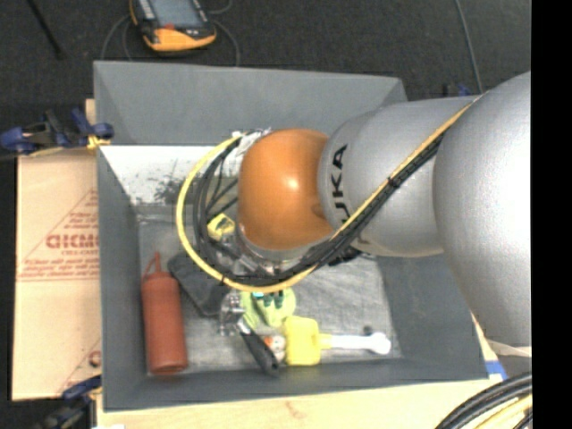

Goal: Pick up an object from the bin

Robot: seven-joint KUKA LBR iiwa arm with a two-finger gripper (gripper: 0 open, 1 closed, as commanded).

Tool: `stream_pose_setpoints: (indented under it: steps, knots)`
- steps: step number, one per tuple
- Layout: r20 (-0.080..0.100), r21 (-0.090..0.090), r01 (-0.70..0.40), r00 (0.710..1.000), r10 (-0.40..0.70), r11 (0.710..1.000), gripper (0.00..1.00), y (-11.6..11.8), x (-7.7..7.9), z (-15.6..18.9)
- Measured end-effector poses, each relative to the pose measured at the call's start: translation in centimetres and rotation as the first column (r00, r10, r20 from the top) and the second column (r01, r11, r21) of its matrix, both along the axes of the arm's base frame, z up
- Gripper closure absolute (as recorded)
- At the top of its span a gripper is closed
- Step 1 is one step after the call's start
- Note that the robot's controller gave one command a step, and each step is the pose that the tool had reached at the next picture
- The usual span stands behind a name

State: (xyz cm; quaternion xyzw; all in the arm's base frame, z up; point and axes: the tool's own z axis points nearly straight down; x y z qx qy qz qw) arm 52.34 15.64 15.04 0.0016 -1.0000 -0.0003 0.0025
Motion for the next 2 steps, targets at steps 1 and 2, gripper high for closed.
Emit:
stream_pose_setpoints:
  steps: [1,2]
  knots:
    - [0.007,0.001,0.004,1.000,-0.004,1.000,0.00,0.0,0.2,0.3]
    - [0.081,0.010,-0.106,0.991,0.105,0.994,1.00,-3.0,-0.2,-5.6]
